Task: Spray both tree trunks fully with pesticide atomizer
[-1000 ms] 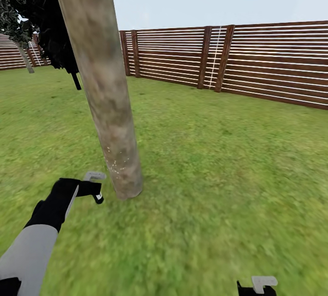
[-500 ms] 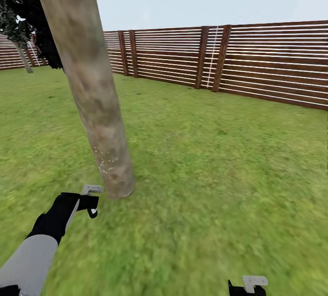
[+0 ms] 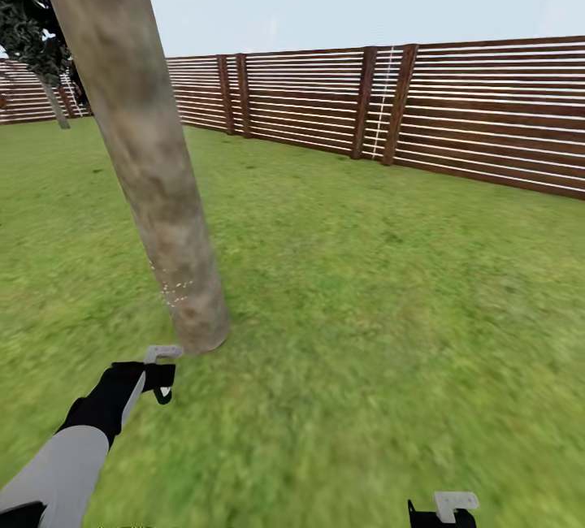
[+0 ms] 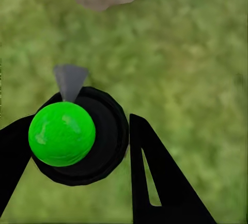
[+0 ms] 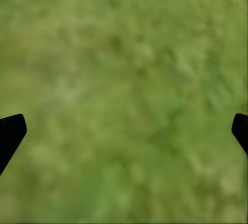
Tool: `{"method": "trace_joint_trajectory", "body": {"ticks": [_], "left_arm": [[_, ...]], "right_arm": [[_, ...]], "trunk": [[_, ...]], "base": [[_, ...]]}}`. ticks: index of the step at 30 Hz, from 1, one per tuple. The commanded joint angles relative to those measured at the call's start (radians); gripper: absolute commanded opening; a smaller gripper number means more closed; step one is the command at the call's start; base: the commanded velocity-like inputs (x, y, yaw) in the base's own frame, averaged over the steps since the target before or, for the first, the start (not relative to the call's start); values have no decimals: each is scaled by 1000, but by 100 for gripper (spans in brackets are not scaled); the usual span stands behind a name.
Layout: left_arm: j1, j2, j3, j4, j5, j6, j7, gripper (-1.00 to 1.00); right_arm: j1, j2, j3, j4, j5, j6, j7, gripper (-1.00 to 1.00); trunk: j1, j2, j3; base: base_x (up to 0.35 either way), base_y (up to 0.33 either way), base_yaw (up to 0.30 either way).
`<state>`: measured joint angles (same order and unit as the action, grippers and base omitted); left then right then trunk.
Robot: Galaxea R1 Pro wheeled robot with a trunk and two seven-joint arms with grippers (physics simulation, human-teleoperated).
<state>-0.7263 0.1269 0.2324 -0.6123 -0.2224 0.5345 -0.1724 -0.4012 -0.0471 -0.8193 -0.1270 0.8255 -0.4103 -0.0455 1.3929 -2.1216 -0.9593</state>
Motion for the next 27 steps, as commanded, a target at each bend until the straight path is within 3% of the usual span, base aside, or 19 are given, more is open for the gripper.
{"method": "trace_joint_trajectory", "body": {"ticks": [1, 7, 12, 20, 27], "left_arm": [[-1, -1, 5, -1, -11, 4, -8, -100], [-1, -1, 5, 4, -14, 4, -1, -100], [-1, -1, 5, 8, -10, 4, 78, -100], [-1, -1, 5, 8, -8, 5, 80, -100], [-1, 1, 11, 8, -9, 21, 79, -100]], "right_arm": [[-1, 0, -6, 2, 10, -4, -5, 100], [-1, 0, -6, 3, 10, -3, -8, 100], [-1, 0, -6, 3, 10, -2, -8, 100], [-1, 0, -6, 3, 10, -2, -8, 100], [-1, 1, -6, 3, 10, -2, -9, 100]], "trunk": [[0, 0, -1], [0, 0, -1], [0, 0, -1], [0, 0, -1], [0, 0, -1]], "base": [[158, -246, 271], [233, -190, 267], [256, -174, 39], [50, -259, 8], [102, -268, 240]]}}
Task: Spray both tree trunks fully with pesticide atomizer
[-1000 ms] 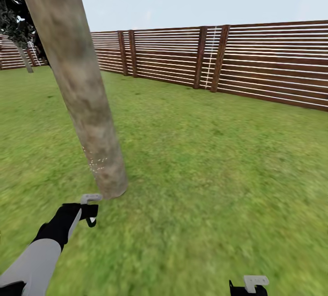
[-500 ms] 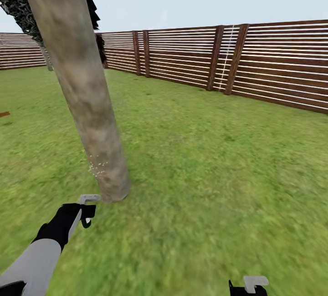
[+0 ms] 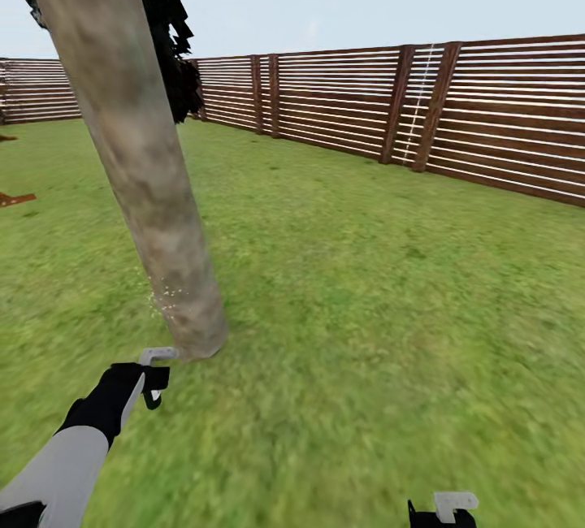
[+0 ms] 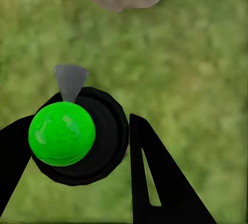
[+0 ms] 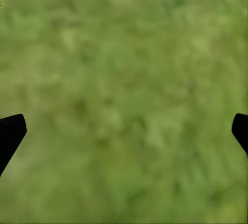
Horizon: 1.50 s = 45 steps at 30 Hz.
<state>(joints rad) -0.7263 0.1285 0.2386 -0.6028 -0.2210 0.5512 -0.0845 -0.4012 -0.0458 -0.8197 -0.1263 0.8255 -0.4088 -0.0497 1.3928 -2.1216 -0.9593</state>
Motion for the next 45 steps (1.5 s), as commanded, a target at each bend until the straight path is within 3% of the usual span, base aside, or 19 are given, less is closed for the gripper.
{"method": "trace_joint_trajectory", "body": {"ticks": [1, 13, 20, 22, 25, 27, 30, 39, 45], "left_arm": [[-1, -1, 6, -2, -11, 5, -10, -100], [-1, -3, 7, -2, -9, 12, -17, -100], [-1, -2, 7, -2, -8, 12, -18, -100], [-6, -1, 4, -2, -8, 49, -19, -100], [-17, 2, -3, -8, -11, 173, -21, -100], [-24, -2, -5, -11, -12, 193, -21, -100], [-44, -3, -5, -4, -13, 200, -19, -100], [-30, 14, 2, -2, -14, 198, -13, -100], [-28, 0, -4, 0, -11, 192, -15, -100]], "right_arm": [[-1, 0, -6, 2, 11, -4, -5, 100], [-1, -4, -7, 2, 11, -4, -2, 100], [-1, -5, -7, 2, 10, -4, -5, 100], [-1, -6, -8, 1, 9, -4, -7, 100], [-1, -8, -8, 2, 10, -4, -6, 100], [-1, -8, -7, 2, 10, -3, -3, 100], [-1, -8, -7, 2, 11, -2, 0, 100], [-1, -8, -8, 2, 11, -2, -4, 100], [0, -8, -9, 2, 11, -2, -4, 100]], "trunk": [[0, 0, -1], [0, 0, -1], [0, 0, -1], [0, 0, -1], [0, 0, -1], [0, 0, -1], [0, 0, -1], [0, 0, -6], [0, 0, -12]], "base": [[170, -252, 275], [92, -263, 33], [1, -273, 250], [70, -167, 181], [148, -96, 37], [241, -115, 4], [272, -125, 1], [291, -50, 140], [33, 220, 224]]}}
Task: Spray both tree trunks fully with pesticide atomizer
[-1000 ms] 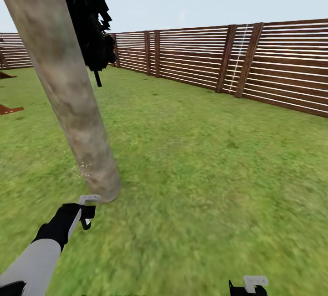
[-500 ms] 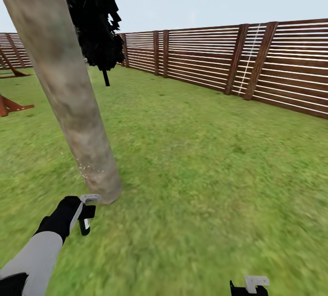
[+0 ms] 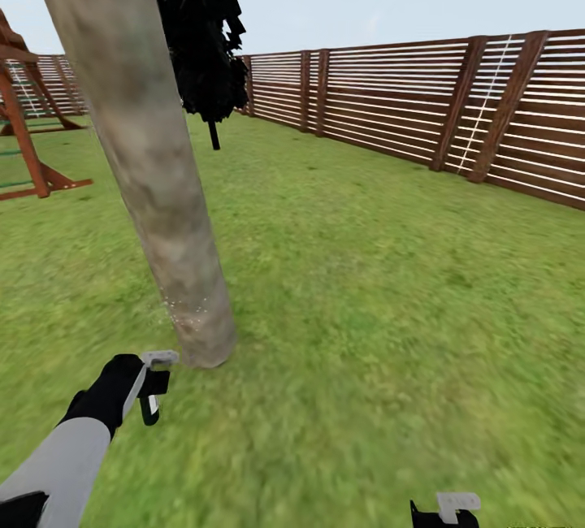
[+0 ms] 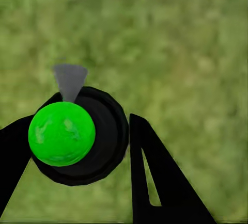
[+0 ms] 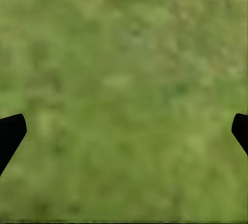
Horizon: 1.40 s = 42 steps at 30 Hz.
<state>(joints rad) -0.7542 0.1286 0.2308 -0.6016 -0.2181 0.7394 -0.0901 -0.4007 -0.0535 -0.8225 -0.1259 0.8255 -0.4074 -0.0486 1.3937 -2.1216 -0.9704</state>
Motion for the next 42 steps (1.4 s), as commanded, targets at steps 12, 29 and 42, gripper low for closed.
{"method": "trace_joint_trajectory", "body": {"ticks": [12, 29, 42], "left_arm": [[-151, -60, -62, -21, -15, 11, -25, -100], [-263, -21, -65, -145, -22, 95, -86, -100], [-265, -35, -65, -152, -21, 95, -85, -100]], "right_arm": [[-1, 1, -7, -1, 9, -3, -8, 100], [-1, 1, -5, -1, 9, -2, -7, 100], [0, 0, -5, -1, 10, -4, -7, 100]], "trunk": [[-1, 0, -6], [-1, 0, -6], [-1, 0, -6]], "base": [[-84, 12, 90], [-210, 0, 68], [112, -206, 12]]}}
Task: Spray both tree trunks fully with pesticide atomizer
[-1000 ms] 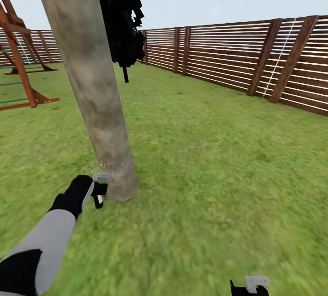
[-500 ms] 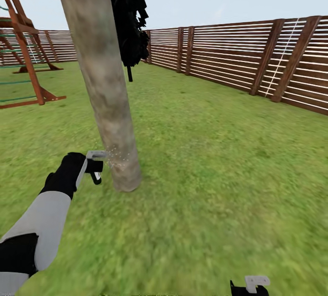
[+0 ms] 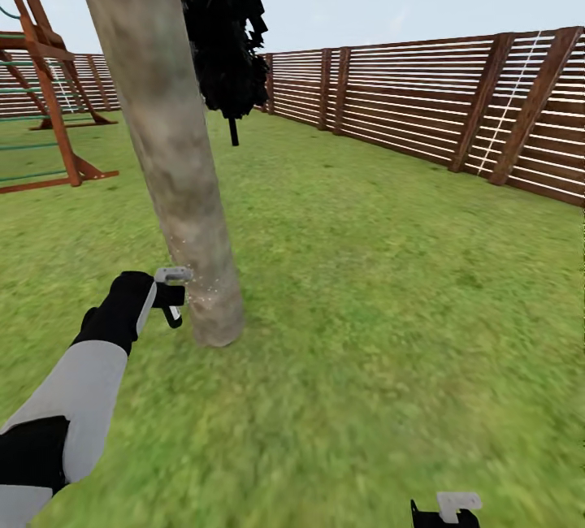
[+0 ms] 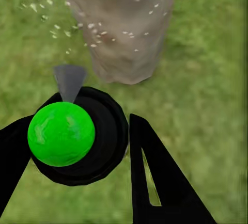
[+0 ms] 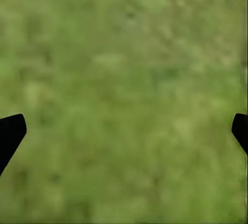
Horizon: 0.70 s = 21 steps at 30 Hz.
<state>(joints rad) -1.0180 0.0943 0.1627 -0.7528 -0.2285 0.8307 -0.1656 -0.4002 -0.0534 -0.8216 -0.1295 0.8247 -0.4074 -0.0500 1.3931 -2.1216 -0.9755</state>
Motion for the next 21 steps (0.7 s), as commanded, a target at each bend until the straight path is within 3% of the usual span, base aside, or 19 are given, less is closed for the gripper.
{"method": "trace_joint_trajectory", "body": {"ticks": [1, 7, 14, 17, 21], "left_arm": [[-1, -1, 3, -2, -11, 4, -9, -100], [6, 1, 1, -1, -12, 4, -9, -100], [22, 40, -1, 13, -15, 2, -4, -100], [24, 33, 2, 15, -13, 2, -3, -100], [24, 32, 3, 14, -14, 4, -2, -100]], "right_arm": [[-1, 0, -5, 2, 11, -4, -5, 100], [0, 0, -5, 2, 11, -4, -5, 100], [-1, 1, -5, 2, 11, -4, -4, 100], [-1, 1, -5, 2, 10, -4, -5, 100], [-1, 1, -5, 2, 10, -4, -5, 100]], "trunk": [[0, 0, -1], [0, 0, -1], [0, 0, -1], [0, 0, -1], [0, 0, -1]], "base": [[2, -273, 0], [1, -274, 0], [207, -199, 0], [238, -183, 26], [70, -253, 247]]}}
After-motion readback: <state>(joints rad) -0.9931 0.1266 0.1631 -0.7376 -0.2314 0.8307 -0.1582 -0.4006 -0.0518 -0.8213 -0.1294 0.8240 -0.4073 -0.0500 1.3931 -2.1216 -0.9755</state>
